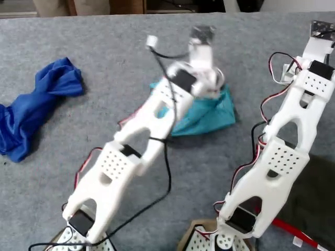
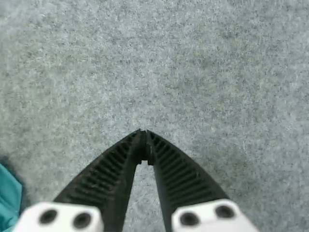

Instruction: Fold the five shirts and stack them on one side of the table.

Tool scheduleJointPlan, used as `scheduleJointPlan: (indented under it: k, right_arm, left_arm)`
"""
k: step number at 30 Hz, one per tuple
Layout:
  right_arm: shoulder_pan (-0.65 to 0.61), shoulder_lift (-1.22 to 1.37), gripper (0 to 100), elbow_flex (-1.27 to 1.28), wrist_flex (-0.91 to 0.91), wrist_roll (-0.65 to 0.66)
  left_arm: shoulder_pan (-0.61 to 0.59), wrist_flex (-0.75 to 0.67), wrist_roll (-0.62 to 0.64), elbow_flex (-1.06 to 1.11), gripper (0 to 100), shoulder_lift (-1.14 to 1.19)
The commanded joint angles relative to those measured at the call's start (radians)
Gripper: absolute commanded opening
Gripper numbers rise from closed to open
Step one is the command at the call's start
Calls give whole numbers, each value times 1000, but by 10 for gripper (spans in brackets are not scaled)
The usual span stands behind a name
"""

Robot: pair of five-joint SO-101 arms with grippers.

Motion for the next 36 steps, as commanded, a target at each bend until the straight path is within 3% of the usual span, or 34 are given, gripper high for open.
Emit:
scheduleJointPlan:
  k: [1, 4, 12, 18, 24, 36]
  right_arm:
    - [-39, -13, 5, -41, 35, 54]
    - [-99, -42, 5, -105, 143, 114]
    - [-420, -73, 5, -371, 509, 341]
    - [-598, -21, 5, -374, 611, 381]
    - [-682, 39, 5, -294, 609, 385]
    - [-668, 137, 5, -277, 611, 436]
  left_arm:
    - [-92, 89, -28, -178, 109, -18]
    - [-180, 170, -32, -224, 12, -18]
    - [-315, 292, -21, -147, 19, 81]
    - [-430, 304, 11, -140, 19, 240]
    - [-470, 310, 9, -275, 19, 318]
    - [-465, 313, 9, -356, 19, 374]
